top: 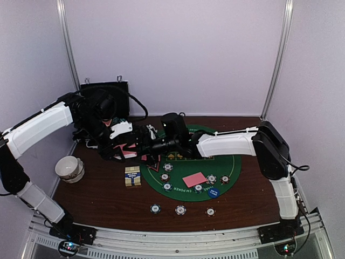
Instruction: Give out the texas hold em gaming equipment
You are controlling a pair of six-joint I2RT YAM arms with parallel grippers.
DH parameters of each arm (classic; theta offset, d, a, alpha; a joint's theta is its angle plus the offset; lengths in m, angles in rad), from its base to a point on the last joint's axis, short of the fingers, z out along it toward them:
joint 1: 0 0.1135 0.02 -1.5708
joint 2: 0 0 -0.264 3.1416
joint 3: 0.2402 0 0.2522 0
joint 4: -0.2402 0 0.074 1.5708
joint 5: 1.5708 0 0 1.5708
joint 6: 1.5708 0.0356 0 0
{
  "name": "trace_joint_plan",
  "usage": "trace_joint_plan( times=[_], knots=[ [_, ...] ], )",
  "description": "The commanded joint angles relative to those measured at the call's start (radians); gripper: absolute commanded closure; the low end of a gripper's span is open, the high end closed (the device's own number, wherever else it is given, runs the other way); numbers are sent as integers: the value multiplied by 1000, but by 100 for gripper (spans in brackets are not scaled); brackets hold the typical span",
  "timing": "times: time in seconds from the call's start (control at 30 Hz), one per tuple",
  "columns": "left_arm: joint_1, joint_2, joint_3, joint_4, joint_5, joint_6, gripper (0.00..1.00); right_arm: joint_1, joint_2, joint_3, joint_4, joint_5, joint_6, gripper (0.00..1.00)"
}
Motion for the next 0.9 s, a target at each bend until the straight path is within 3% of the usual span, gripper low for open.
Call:
trace_joint_plan(
  times=[0.0,0.67,0.87],
  knots=[
    [1,-14,25,11,16,3,100,-29,-43,-68,-79,6,-43,29],
    [1,-14,12,11,-6,13,100,-42,-178,-142,-52,-10,-32,63],
    [1,-9,12,12,-14,14,100,-43,-193,-149,-18,-22,-2,77]
  ],
)
